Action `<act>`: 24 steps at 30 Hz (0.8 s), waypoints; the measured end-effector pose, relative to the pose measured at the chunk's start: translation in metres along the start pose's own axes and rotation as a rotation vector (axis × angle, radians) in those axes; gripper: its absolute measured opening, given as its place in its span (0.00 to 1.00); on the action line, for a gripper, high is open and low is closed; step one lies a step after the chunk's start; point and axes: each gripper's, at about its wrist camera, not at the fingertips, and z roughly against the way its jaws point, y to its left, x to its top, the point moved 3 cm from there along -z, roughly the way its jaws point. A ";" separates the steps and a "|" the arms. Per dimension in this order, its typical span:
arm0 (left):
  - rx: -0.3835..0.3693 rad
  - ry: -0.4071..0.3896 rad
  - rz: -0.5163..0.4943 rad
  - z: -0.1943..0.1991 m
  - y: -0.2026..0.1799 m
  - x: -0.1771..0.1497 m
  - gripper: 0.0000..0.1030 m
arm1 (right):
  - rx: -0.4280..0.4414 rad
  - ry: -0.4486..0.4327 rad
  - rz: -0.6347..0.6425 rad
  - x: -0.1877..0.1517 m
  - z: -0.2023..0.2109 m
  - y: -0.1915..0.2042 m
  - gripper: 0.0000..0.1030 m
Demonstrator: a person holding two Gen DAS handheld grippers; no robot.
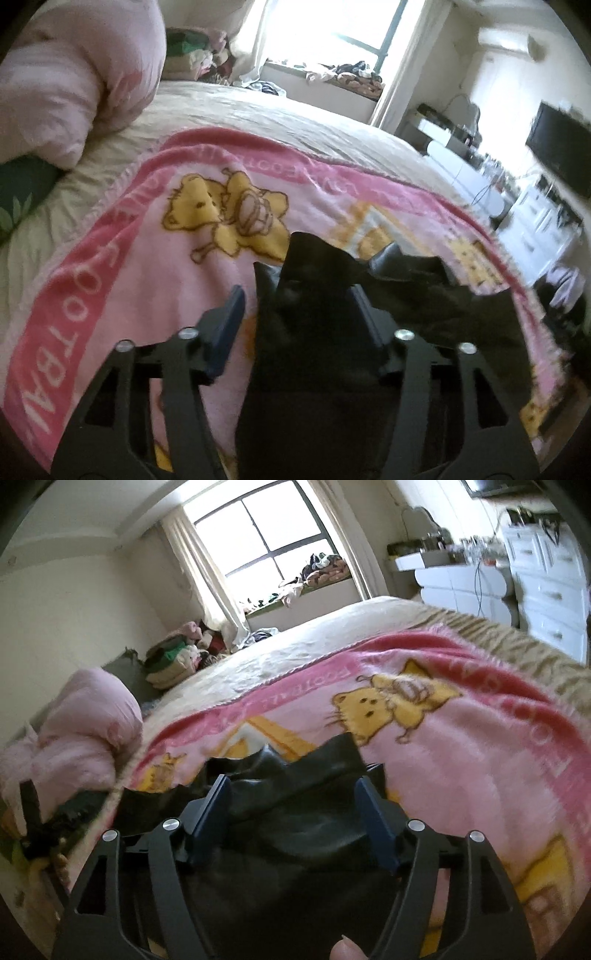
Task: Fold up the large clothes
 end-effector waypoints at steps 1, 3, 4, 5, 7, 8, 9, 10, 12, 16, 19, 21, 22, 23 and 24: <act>0.012 0.012 -0.025 -0.006 -0.002 -0.003 0.55 | -0.021 0.009 0.024 0.000 -0.002 0.000 0.67; 0.036 0.051 -0.058 -0.022 -0.003 -0.010 0.63 | -0.068 0.051 0.083 -0.002 -0.014 0.000 0.67; 0.041 0.072 -0.068 -0.028 -0.004 -0.013 0.66 | -0.081 0.069 0.101 -0.004 -0.019 0.000 0.67; 0.053 0.093 -0.080 -0.036 -0.004 -0.016 0.66 | -0.100 0.096 0.129 -0.007 -0.028 0.000 0.67; 0.081 0.108 -0.104 -0.045 -0.003 -0.018 0.66 | -0.115 0.147 0.175 -0.015 -0.043 0.002 0.67; 0.088 0.109 -0.111 -0.049 -0.003 -0.017 0.66 | -0.123 0.165 0.193 -0.017 -0.049 0.002 0.67; 0.087 0.109 -0.113 -0.050 -0.004 -0.017 0.66 | -0.139 0.188 0.221 -0.020 -0.057 0.003 0.67; 0.081 0.107 -0.111 -0.052 -0.004 -0.016 0.63 | -0.153 0.193 0.243 -0.021 -0.061 0.004 0.67; 0.076 0.109 -0.112 -0.054 -0.004 -0.015 0.39 | -0.171 0.187 0.270 -0.021 -0.068 0.004 0.61; 0.069 0.101 -0.135 -0.052 -0.008 -0.016 0.14 | -0.198 0.175 0.277 -0.020 -0.075 -0.002 0.00; 0.057 0.064 -0.129 -0.044 -0.010 -0.011 0.10 | -0.173 0.169 0.265 -0.019 -0.074 -0.004 0.00; 0.048 0.052 -0.127 -0.039 -0.012 -0.007 0.10 | -0.203 0.165 0.275 -0.016 -0.072 -0.005 0.00; 0.044 0.045 -0.123 -0.037 -0.012 -0.006 0.10 | -0.231 0.161 0.270 -0.015 -0.071 -0.007 0.01; 0.040 0.041 -0.119 -0.036 -0.012 -0.005 0.10 | -0.247 0.147 0.257 -0.013 -0.069 -0.009 0.04; 0.039 0.042 -0.117 -0.036 -0.012 -0.004 0.10 | -0.250 0.147 0.245 -0.013 -0.070 -0.012 0.30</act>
